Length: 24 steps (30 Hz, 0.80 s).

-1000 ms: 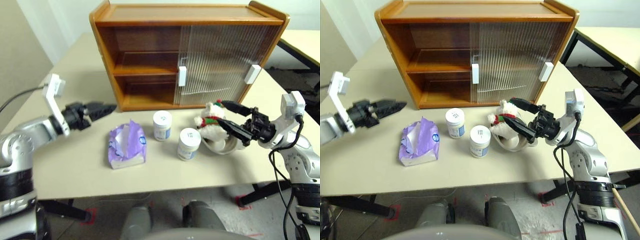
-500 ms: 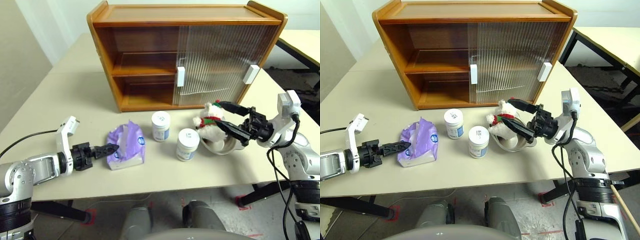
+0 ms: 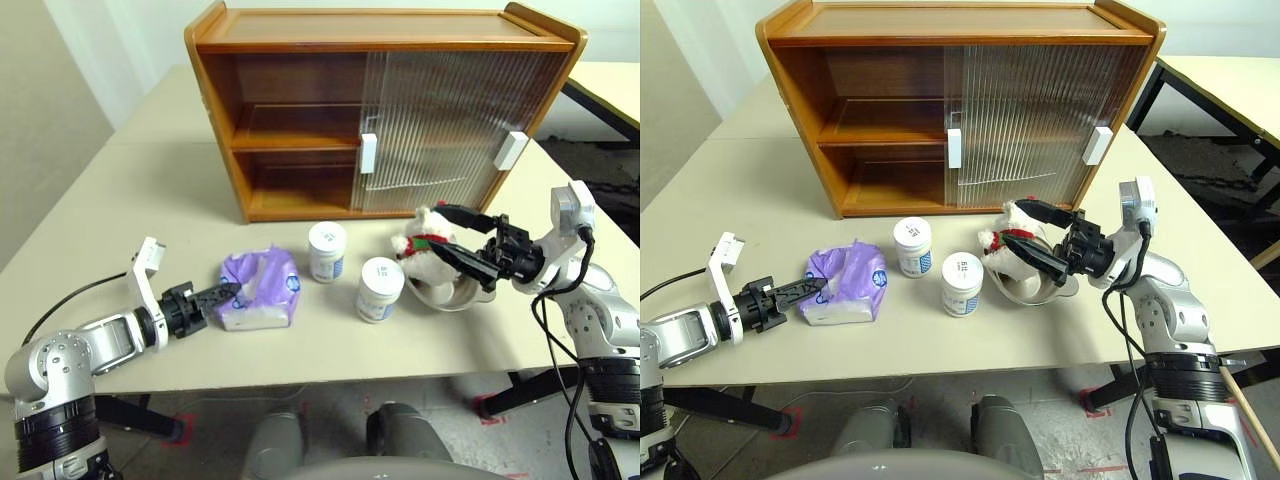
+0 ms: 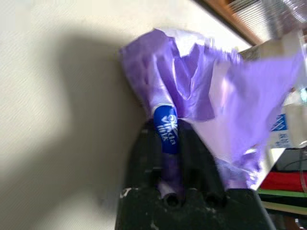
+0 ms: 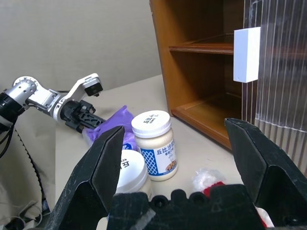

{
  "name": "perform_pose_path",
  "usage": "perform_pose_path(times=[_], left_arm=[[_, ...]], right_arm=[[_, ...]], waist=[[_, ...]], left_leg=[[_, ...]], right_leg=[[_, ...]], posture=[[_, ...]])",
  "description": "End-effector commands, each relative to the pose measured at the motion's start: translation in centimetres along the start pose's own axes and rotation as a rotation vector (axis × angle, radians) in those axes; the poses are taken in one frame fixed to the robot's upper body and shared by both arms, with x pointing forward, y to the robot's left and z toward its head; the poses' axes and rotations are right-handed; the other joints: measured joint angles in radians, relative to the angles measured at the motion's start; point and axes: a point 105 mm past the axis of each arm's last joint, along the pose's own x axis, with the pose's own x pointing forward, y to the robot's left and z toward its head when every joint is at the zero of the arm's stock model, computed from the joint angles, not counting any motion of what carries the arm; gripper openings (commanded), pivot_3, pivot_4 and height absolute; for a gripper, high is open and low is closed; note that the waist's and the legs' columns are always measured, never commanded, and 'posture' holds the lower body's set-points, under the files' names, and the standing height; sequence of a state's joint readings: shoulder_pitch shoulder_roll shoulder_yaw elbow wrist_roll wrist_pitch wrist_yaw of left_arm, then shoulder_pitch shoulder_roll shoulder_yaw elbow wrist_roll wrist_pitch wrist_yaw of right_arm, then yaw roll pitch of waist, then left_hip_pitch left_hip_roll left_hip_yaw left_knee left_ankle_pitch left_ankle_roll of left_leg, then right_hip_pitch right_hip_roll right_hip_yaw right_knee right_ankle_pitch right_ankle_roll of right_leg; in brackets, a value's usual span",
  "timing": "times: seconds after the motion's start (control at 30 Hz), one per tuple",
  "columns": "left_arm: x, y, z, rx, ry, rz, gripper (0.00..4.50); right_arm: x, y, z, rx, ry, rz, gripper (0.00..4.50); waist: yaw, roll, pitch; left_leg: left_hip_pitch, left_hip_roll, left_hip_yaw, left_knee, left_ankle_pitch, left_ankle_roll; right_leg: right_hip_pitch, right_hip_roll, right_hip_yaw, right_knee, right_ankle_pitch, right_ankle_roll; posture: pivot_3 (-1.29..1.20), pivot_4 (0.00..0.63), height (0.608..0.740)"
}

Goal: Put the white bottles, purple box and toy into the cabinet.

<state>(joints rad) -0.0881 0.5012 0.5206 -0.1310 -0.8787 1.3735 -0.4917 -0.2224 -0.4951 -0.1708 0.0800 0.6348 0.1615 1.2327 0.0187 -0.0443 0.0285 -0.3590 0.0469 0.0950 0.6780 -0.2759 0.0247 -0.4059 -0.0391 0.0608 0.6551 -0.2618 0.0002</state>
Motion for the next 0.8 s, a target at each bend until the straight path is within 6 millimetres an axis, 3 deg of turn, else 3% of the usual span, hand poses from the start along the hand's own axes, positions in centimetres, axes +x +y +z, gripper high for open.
perform_pose_path(times=[0.03, 0.2, 0.4, 0.47, 0.6, 0.8], left_arm=[[-0.1, 0.1, -0.1, 0.008, 0.023, 0.013, 0.03], [-0.7, -1.9, 1.7, 0.004, -0.056, -0.089, 0.03], [-1.6, -6.0, 5.7, 0.011, -0.221, -0.281, 0.03], [-1.4, -8.1, 7.4, 0.039, -0.280, -0.341, 0.03], [-0.7, -10.4, 9.6, 0.061, -0.373, -0.355, 0.03], [1.1, -13.4, 11.8, 0.082, -0.450, -0.330, 0.03]], right_arm=[[0.1, 0.1, 0.3, -0.019, -0.005, 0.003, 4.50], [0.1, 0.2, 0.5, -0.010, -0.026, -0.008, 4.50], [0.0, 0.2, 0.8, -0.004, -0.041, -0.017, 4.50], [0.0, 0.0, 1.1, -0.010, -0.050, -0.018, 4.50], [0.1, -0.2, 1.4, -0.015, -0.064, -0.022, 4.50], [-0.4, -0.5, 1.4, -0.013, -0.053, -0.038, 4.50]], waist=[[-0.001, 0.000, 0.000], [-0.001, -0.001, 0.001], [0.003, -0.004, 0.002], [0.002, -0.004, 0.003], [0.003, -0.006, 0.003], [0.002, -0.007, 0.004]], left_leg=[[0.000, 0.000, 0.000, 0.000, 0.000, -0.001], [-0.001, 0.000, 0.000, -0.001, -0.001, -0.002], [-0.002, 0.000, -0.001, 0.000, -0.002, -0.003], [-0.002, 0.000, -0.001, 0.000, -0.002, -0.003], [-0.002, -0.001, -0.001, 0.000, -0.002, -0.003], [-0.002, -0.001, -0.001, 0.000, -0.003, -0.005]], right_leg=[[0.000, 0.000, 0.000, 0.000, 0.000, -0.001], [-0.001, 0.000, 0.000, 0.000, -0.001, -0.002], [-0.001, 0.000, -0.001, 0.000, -0.001, -0.001], [0.000, 0.000, 0.000, 0.000, -0.001, 0.000], [0.000, 0.000, 0.000, 0.000, 0.000, 0.000], [0.000, 0.001, 0.001, 0.000, 0.000, -0.001]], posture=[[0.12, 0.000, 0.740], [0.13, 0.000, 0.740], [0.14, 0.000, 0.740], [0.15, 0.000, 0.740], [0.15, 0.000, 0.740], [0.14, 0.000, 0.740]])
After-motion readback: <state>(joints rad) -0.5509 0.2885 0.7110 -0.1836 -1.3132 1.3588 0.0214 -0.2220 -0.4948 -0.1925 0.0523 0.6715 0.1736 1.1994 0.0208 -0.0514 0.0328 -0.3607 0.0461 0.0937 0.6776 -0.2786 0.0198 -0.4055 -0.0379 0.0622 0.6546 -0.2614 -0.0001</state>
